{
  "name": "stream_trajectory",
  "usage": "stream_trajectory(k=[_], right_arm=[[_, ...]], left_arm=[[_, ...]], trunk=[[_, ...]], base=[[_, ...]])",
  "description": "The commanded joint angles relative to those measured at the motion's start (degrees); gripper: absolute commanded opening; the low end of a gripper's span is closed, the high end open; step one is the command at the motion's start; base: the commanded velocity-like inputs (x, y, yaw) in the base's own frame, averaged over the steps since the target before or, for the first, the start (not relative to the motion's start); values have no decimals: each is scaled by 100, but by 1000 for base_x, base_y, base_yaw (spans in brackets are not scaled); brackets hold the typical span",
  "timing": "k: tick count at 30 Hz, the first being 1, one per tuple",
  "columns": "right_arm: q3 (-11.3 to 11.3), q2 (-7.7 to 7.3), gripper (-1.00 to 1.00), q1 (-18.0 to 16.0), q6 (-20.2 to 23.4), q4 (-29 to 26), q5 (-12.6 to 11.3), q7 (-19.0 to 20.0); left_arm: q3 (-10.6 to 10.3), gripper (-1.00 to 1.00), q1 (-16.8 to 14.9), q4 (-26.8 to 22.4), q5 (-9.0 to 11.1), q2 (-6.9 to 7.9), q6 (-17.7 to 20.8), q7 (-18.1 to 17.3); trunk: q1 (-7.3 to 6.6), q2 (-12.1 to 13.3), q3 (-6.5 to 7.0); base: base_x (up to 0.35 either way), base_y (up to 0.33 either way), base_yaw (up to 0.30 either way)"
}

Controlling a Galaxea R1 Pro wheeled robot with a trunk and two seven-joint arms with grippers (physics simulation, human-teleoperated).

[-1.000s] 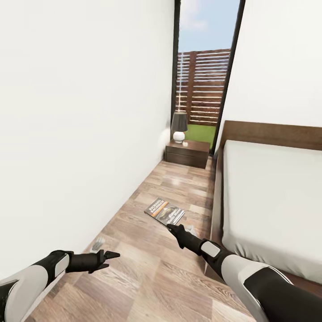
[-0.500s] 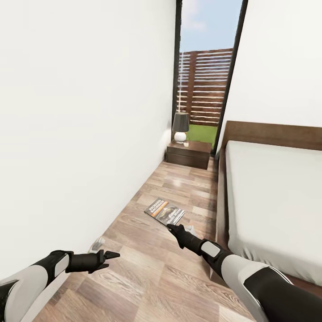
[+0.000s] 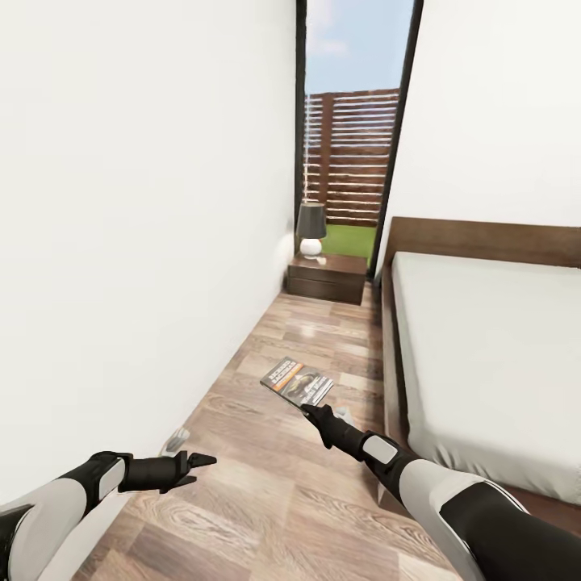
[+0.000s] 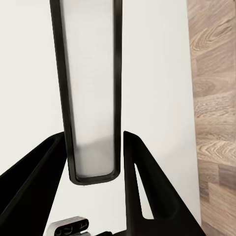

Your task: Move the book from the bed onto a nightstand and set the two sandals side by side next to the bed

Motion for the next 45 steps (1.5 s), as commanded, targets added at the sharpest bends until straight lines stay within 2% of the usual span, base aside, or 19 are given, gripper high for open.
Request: stream_trajectory(k=[1, 26, 45], right_arm=[[35, 3, -100, -8, 32, 12, -64, 14], [35, 3, -100, -8, 32, 12, -64, 14], [35, 3, -100, -8, 31, 12, -65, 14]], left_arm=[[44, 100, -1, -7, -37, 1, 46, -15], [44, 100, -1, -6, -37, 2, 46, 4], [44, 100, -1, -6, -36, 1, 39, 49]], trunk=[[0, -3, -6], [0, -3, -6], [0, -3, -6]], base=[[92, 177, -206], [92, 176, -194], [100, 43, -116]])
